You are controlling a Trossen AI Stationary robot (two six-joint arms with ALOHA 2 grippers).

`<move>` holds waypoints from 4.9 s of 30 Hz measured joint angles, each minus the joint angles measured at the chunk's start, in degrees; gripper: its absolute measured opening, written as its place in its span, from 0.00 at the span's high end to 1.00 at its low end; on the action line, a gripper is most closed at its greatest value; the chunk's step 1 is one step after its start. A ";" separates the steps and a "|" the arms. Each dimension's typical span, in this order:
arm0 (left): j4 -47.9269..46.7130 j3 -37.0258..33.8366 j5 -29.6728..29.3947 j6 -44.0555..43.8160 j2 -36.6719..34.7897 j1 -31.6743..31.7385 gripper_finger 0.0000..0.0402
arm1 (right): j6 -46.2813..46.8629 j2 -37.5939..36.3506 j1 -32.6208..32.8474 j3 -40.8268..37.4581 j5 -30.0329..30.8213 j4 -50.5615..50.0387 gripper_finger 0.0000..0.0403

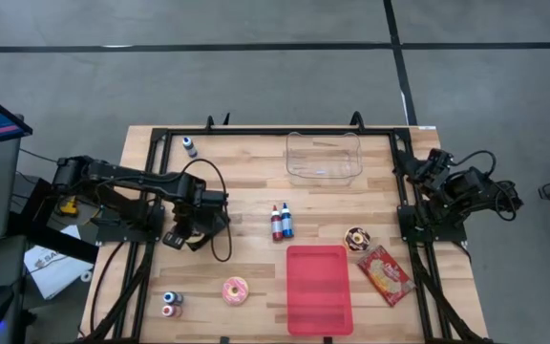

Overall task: Pick & Place Food Item
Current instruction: Put the top black donut into the black bin, then put the pink donut into the black bin

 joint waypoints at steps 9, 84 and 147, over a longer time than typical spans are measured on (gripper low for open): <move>0.61 -3.07 -0.55 0.00 -0.02 0.00 0.66 | 0.00 0.00 -0.02 0.00 -0.13 0.00 0.70; 32.98 11.53 -9.01 -34.31 6.28 -32.33 0.58 | 1.51 0.00 0.00 0.00 -1.79 -1.16 0.70; 31.99 22.45 -15.41 -45.61 32.08 -34.32 0.50 | 5.63 -0.13 0.04 0.02 -17.09 0.75 0.70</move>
